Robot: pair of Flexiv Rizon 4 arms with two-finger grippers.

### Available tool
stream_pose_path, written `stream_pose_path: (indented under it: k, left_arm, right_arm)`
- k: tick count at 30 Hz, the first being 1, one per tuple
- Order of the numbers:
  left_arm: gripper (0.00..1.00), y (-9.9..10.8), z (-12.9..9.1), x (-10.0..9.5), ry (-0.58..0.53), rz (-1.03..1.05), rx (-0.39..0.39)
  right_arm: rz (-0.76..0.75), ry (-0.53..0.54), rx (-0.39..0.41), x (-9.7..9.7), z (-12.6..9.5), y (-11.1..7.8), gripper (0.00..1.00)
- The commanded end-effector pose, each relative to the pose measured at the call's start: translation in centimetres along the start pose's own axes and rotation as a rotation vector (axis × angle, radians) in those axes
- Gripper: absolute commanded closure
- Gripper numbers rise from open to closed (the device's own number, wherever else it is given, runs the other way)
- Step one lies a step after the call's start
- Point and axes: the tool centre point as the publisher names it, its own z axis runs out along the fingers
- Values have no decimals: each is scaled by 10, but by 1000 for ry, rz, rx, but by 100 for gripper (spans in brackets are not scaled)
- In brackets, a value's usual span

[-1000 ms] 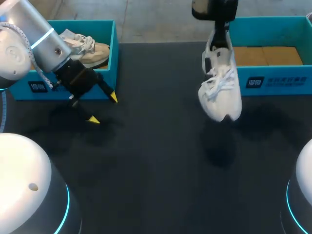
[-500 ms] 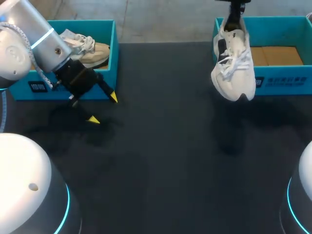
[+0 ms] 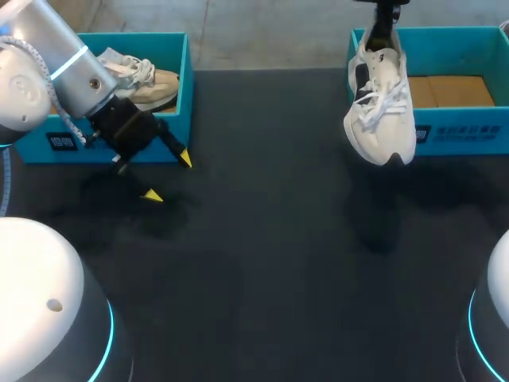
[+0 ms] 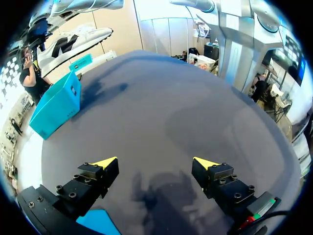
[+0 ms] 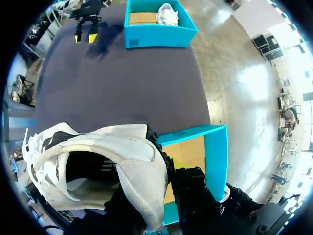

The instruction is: Take the shoe out of the shoebox, open the shoe tongue, remove and reinsert the insole, then place the shoe into the shoebox

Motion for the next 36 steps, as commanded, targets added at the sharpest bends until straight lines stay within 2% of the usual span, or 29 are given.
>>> stream_pose_path:
  k: [1,3,8,9,14,15,23,30,36]
  left_arm:
    - [0,0,0,1,0,0,-3]
    - [0,0,0,1,0,0,-3]
    - [0,0,0,1,0,0,-3]
    - [0,0,0,1,0,0,-3]
    - [0,0,0,1,0,0,-3]
    - [0,0,0,1,0,0,-3]
    - [0,0,0,1,0,0,-3]
    - [0,0,0,1,0,0,-3]
    - [0,0,0,1,0,0,-3]
  right_arm:
    - [0,0,-1,0,-1,-1,100]
    - [-5,-5,-1,-1,2,-3,100]
    - [-24,-10,-10,-20,0,-27,100]
    - [-20,-17,13,-26,0,-33,100]
    - [-44,-25,-19,-63,-3,-65,100]
    - [-39,-32,13,-71,-3,-71,100]
    - [-91,-39,-4,-132,1,-106,100]
    - [-101,-36,13,-172,23,-117,100]
    - [-101,-36,13,-172,23,-117,100]
